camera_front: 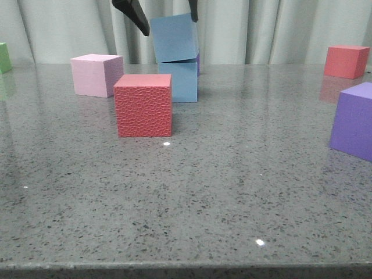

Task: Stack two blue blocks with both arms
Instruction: 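Lower the held cube onto the placed light blue cube, then open the left gripper and withdraw it upward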

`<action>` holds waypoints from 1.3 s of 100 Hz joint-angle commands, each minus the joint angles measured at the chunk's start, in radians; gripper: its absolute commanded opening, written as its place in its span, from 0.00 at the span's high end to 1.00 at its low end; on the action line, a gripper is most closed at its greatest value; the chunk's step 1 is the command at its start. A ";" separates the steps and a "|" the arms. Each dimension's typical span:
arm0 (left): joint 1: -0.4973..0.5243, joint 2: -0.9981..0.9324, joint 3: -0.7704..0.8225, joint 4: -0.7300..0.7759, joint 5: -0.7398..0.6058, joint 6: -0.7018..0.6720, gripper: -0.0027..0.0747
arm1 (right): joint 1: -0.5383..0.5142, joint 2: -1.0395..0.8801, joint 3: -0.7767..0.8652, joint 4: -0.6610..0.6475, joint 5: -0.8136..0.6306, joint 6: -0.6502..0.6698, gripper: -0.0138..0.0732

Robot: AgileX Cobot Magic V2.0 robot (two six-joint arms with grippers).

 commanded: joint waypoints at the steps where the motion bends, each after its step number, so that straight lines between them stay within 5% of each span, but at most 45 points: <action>1: -0.009 -0.061 -0.032 -0.009 -0.037 -0.008 0.24 | -0.002 -0.002 -0.024 -0.049 -0.047 -0.007 0.15; 87: -0.030 -0.128 -0.032 -0.009 -0.035 0.031 0.25 | -0.002 -0.002 -0.024 -0.060 -0.045 -0.007 0.15; 104: -0.040 -0.164 -0.032 0.036 0.005 0.054 0.34 | -0.002 -0.034 -0.023 -0.080 -0.064 0.000 0.15; 130: -0.060 -0.235 -0.032 0.146 0.035 0.090 0.60 | -0.002 -0.140 0.019 -0.108 -0.060 0.001 0.15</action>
